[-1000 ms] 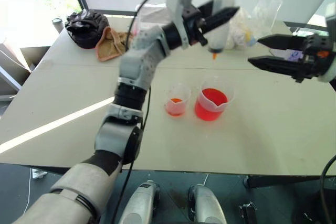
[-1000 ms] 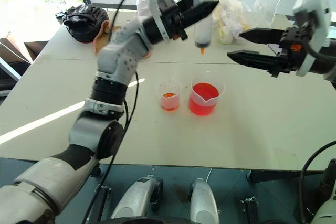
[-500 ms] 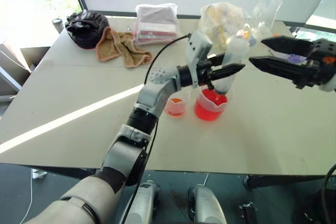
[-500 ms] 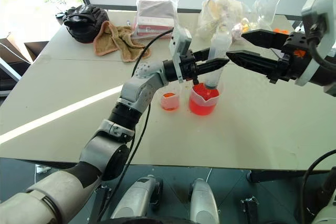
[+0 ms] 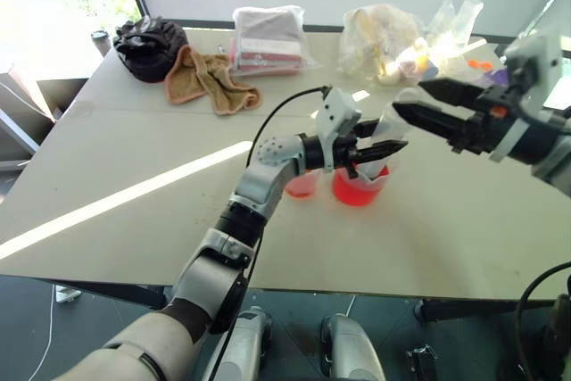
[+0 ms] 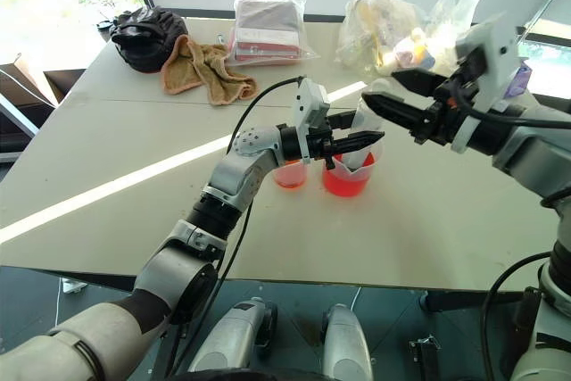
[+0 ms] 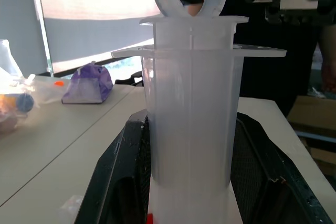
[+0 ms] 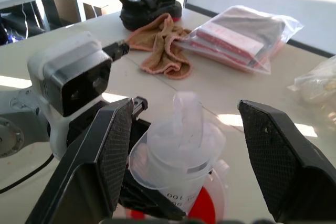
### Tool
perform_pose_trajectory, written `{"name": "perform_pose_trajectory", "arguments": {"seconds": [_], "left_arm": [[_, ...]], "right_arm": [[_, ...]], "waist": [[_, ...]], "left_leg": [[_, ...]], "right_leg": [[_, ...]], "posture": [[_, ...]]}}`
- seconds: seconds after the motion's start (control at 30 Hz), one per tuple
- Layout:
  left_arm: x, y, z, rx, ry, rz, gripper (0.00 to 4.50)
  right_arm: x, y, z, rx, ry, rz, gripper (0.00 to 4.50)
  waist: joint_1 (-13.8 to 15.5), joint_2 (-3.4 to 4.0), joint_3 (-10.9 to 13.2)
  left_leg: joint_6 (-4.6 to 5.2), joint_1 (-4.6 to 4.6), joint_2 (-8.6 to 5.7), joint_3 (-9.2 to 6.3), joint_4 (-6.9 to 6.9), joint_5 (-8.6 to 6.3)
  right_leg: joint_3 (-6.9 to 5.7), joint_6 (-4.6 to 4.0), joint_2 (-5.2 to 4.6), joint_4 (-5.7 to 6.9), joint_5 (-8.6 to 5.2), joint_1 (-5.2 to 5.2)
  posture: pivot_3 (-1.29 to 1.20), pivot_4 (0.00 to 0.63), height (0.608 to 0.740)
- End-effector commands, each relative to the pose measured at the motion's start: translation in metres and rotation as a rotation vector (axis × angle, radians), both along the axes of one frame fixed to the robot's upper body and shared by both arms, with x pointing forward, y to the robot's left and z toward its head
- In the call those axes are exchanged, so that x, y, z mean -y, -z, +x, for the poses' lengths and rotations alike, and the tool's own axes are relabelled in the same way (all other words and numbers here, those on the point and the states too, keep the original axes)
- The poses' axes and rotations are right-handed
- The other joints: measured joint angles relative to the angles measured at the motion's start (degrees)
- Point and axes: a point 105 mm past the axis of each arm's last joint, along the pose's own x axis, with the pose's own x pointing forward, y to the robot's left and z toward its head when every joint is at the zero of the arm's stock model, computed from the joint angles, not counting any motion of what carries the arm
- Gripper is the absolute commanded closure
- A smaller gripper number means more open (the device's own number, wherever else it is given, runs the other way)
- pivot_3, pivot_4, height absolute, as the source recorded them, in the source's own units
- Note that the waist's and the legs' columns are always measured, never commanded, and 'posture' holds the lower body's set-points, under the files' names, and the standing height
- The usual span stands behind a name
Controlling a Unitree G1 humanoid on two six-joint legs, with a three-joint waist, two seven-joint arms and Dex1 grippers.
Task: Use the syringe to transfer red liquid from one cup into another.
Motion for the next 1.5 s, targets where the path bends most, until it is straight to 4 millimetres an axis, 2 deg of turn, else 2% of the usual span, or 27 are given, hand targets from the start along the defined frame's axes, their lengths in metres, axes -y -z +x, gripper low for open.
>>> {"name": "perform_pose_trajectory", "arguments": {"seconds": [0.03,0.27,0.37,0.43,0.47,0.7,0.97,1.23,1.5], "left_arm": [[0.003,-0.017,-0.007,0.064,0.017,-0.035,3.02],[0.003,-0.017,-0.008,0.065,0.014,-0.035,3.02],[0.002,-0.015,-0.008,0.063,0.012,-0.029,3.02],[0.002,-0.013,-0.008,0.061,0.010,-0.025,3.02],[0.001,-0.013,-0.008,0.059,0.010,-0.024,3.02],[0.002,-0.011,-0.008,0.054,0.007,-0.018,3.02],[0.003,-0.005,-0.011,0.043,0.014,-0.005,3.02],[0.002,0.002,-0.012,0.023,0.016,0.009,3.02],[0.001,0.006,-0.012,0.011,0.014,0.016,3.02]], "right_arm": [[0.003,-0.008,0.002,0.066,0.045,0.008,1.20],[0.002,-0.010,0.005,0.078,0.051,0.036,1.20],[0.002,-0.014,0.006,0.086,0.052,0.048,2.11],[0.002,-0.019,0.005,0.094,0.041,0.075,3.07],[0.001,-0.021,0.004,0.094,0.031,0.091,3.12],[-0.001,-0.025,0.003,0.087,0.015,0.123,3.12],[-0.008,-0.039,-0.002,0.094,-0.033,0.191,3.12],[-0.008,-0.061,-0.006,0.133,-0.060,0.239,3.12],[-0.004,-0.072,-0.009,0.159,-0.067,0.221,3.12]], "waist": [[0.0,0.00,0.0],[0.0,0.00,0.0],[-0.1,0.00,0.0],[-0.1,0.00,0.0],[-0.1,0.00,0.0],[0.0,0.00,0.0],[-0.1,0.00,0.0],[-0.1,0.00,0.0],[-0.1,0.00,0.0]], "left_leg": [[0.01,0.00,0.00,0.00,0.00,0.00],[0.02,0.01,0.01,0.00,0.00,0.01],[0.02,0.01,0.01,0.00,0.00,0.01],[0.02,0.01,0.01,0.00,0.00,0.01],[0.02,0.01,0.01,-0.01,0.00,0.01],[0.03,0.00,0.01,-0.01,0.00,0.01],[0.03,0.01,0.02,-0.01,0.00,0.01],[0.05,0.00,0.01,-0.01,0.00,0.01],[0.06,0.00,0.01,0.00,0.00,0.01]], "right_leg": [[0.00,0.00,0.00,0.00,0.00,0.00],[-0.01,0.00,0.04,0.01,0.00,0.00],[-0.01,0.00,0.04,0.01,0.00,0.00],[-0.01,0.00,0.04,0.01,0.00,0.00],[-0.01,0.00,0.04,0.01,0.00,0.00],[-0.01,0.00,0.04,0.00,0.00,0.01],[-0.01,0.00,0.04,0.01,0.00,0.01],[-0.01,0.00,0.04,0.00,0.00,0.01],[-0.02,0.00,0.04,-0.01,0.00,0.01]], "posture": [[0.00,0.150,0.740],[0.00,0.150,0.740],[0.00,0.150,0.740],[0.00,0.150,0.740],[0.00,0.150,0.740],[0.00,0.150,0.740],[0.00,0.150,0.740],[0.00,0.150,0.740],[0.00,0.150,0.740]]}}
